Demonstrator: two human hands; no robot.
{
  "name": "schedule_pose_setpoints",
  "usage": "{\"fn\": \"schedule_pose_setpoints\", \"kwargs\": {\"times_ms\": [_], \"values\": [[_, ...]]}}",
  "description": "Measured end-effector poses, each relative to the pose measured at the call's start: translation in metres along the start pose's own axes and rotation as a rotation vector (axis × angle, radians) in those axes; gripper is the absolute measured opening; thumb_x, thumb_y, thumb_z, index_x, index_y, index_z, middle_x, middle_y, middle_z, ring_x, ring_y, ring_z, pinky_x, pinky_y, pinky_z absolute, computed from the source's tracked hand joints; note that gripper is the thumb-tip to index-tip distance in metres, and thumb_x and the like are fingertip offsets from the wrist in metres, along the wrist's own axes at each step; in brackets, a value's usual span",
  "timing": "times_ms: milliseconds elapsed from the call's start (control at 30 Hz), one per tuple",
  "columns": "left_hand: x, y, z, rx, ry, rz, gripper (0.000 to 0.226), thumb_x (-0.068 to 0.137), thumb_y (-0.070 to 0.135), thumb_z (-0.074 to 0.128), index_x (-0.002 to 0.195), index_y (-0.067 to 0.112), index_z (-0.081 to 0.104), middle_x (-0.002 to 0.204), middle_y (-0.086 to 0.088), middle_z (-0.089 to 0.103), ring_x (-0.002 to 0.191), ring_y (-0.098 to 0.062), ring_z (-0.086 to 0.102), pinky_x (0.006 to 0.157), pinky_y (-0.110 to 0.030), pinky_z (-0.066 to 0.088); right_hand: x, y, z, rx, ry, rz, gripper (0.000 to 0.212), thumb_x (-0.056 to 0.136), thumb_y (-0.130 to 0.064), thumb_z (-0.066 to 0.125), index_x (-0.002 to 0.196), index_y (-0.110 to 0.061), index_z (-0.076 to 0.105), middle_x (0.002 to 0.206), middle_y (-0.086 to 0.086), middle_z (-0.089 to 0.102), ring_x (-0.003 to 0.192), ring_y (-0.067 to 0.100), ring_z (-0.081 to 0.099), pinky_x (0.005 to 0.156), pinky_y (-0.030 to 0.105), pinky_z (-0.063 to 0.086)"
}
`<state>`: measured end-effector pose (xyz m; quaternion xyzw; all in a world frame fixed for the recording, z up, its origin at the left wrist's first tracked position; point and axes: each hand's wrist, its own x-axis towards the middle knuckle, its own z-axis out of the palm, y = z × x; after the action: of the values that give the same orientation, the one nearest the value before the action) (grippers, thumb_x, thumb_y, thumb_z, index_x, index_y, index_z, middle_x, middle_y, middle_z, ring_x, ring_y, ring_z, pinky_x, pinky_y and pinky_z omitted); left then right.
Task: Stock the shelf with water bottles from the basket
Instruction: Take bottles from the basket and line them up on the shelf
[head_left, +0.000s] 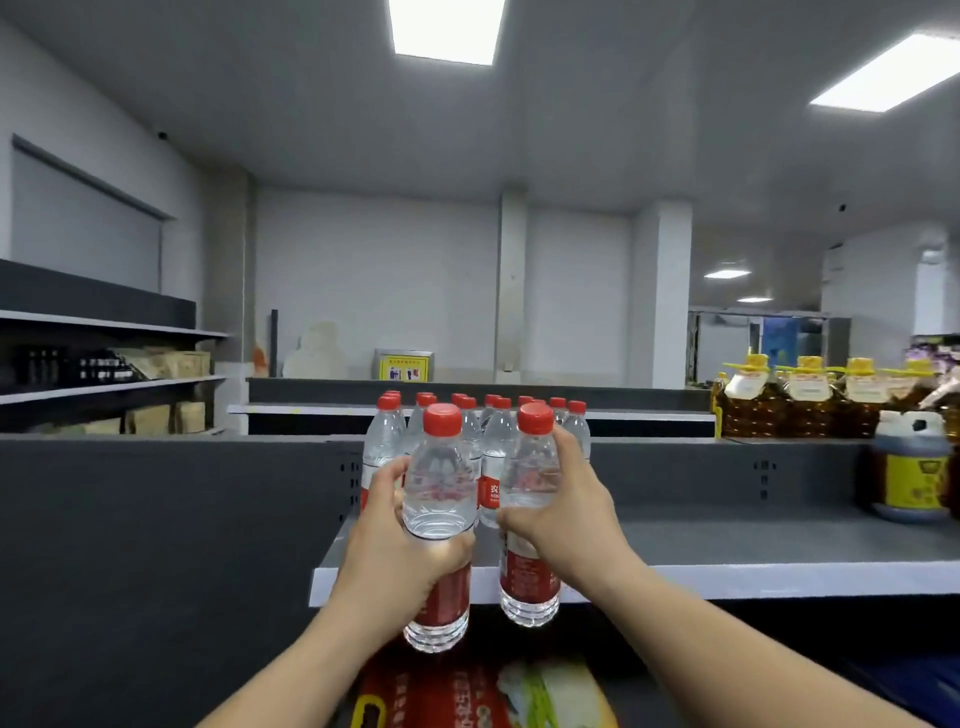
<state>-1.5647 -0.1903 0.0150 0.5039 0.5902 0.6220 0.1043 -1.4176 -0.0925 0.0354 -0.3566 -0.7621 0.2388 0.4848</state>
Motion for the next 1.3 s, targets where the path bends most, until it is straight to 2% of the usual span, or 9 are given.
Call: {"fn": "schedule_pose_setpoints", "kwargs": {"times_ms": [133, 300, 400, 533, 600, 767, 967, 1100, 1300], "values": [[0.054, 0.006, 0.015, 0.008, 0.084, 0.025, 0.086, 0.065, 0.022, 0.088, 0.132, 0.037, 0.038, 0.102, 0.017, 0.064, 0.095, 0.002, 0.059, 0.079, -0.026, 0.044, 0.058, 0.004, 0.002, 0.023, -0.006, -0.044, 0.095, 0.067, -0.021, 0.086, 0.142, -0.045, 0.034, 0.131, -0.006, 0.056, 0.121, 0.018, 0.056, 0.104, 0.040, 0.049], [0.107, -0.011, 0.033, 0.082, 0.177, 0.015, 0.076, 0.067, 0.023, 0.088, 0.125, 0.035, 0.040, 0.099, 0.019, 0.059, 0.097, -0.012, 0.059, 0.080, -0.027, 0.041, 0.107, 0.022, 0.017, 0.044, -0.049, -0.029, 0.095, 0.070, -0.019, 0.086, 0.143, -0.043, 0.029, 0.129, -0.003, 0.057, 0.119, 0.020, 0.057, 0.101, 0.041, 0.049], [0.129, -0.032, 0.044, 0.150, 0.227, -0.030, 0.072, 0.067, 0.025, 0.087, 0.126, 0.028, 0.047, 0.105, 0.010, 0.062, 0.097, -0.014, 0.060, 0.080, -0.028, 0.044, 0.125, 0.038, 0.033, 0.046, -0.091, -0.004, 0.095, 0.073, -0.017, 0.086, 0.145, -0.040, 0.029, 0.135, -0.001, 0.056, 0.124, 0.023, 0.055, 0.104, 0.043, 0.048], [0.149, -0.058, 0.054, 0.295, 0.290, -0.081, 0.082, 0.063, 0.034, 0.087, 0.134, 0.026, 0.047, 0.127, -0.001, 0.046, 0.116, -0.022, 0.052, 0.099, -0.040, 0.046, 0.143, 0.060, 0.058, 0.061, -0.142, 0.055, 0.097, 0.074, -0.011, 0.086, 0.149, -0.037, 0.029, 0.140, 0.002, 0.054, 0.127, 0.025, 0.054, 0.103, 0.046, 0.049], [0.156, -0.068, 0.058, 0.338, 0.309, -0.103, 0.084, 0.061, 0.034, 0.087, 0.134, 0.023, 0.048, 0.128, -0.006, 0.043, 0.119, -0.025, 0.048, 0.103, -0.039, 0.042, 0.151, 0.071, 0.070, 0.058, -0.143, 0.094, 0.103, 0.072, -0.014, 0.087, 0.150, -0.039, 0.025, 0.140, 0.004, 0.056, 0.126, 0.028, 0.055, 0.102, 0.049, 0.050], [0.169, -0.088, 0.067, 0.436, 0.295, -0.152, 0.069, 0.065, 0.027, 0.085, 0.126, 0.019, 0.054, 0.122, -0.007, 0.052, 0.113, -0.026, 0.053, 0.090, -0.032, 0.044, 0.169, 0.092, 0.092, 0.057, -0.154, 0.145, 0.111, 0.067, -0.022, 0.091, 0.151, -0.041, 0.020, 0.137, 0.004, 0.058, 0.125, 0.030, 0.056, 0.100, 0.050, 0.051], [0.178, -0.092, 0.079, 0.599, 0.293, -0.199, 0.085, 0.069, 0.047, 0.081, 0.140, 0.021, 0.043, 0.137, -0.002, 0.052, 0.126, -0.025, 0.049, 0.092, -0.038, 0.045, 0.181, 0.101, 0.113, 0.093, -0.172, 0.180, 0.114, 0.061, -0.024, 0.094, 0.147, -0.042, 0.022, 0.136, 0.008, 0.058, 0.123, 0.031, 0.056, 0.097, 0.052, 0.053], [0.184, -0.090, 0.084, 0.662, 0.292, -0.217, 0.085, 0.072, 0.048, 0.079, 0.142, 0.020, 0.040, 0.141, -0.001, 0.048, 0.129, -0.024, 0.047, 0.091, -0.037, 0.044, 0.187, 0.102, 0.115, 0.076, -0.181, 0.167, 0.111, 0.061, -0.024, 0.094, 0.149, -0.033, 0.027, 0.137, 0.007, 0.058, 0.124, 0.032, 0.056, 0.097, 0.053, 0.052], [0.191, -0.097, 0.083, 0.663, 0.326, -0.205, 0.073, 0.071, 0.043, 0.081, 0.131, 0.019, 0.047, 0.131, -0.002, 0.054, 0.124, -0.025, 0.050, 0.089, -0.039, 0.044, 0.189, 0.099, 0.114, 0.062, -0.216, 0.111, 0.088, 0.072, -0.018, 0.088, 0.144, -0.021, 0.037, 0.119, -0.002, 0.057, 0.117, 0.023, 0.056, 0.092, 0.034, 0.047]]}}
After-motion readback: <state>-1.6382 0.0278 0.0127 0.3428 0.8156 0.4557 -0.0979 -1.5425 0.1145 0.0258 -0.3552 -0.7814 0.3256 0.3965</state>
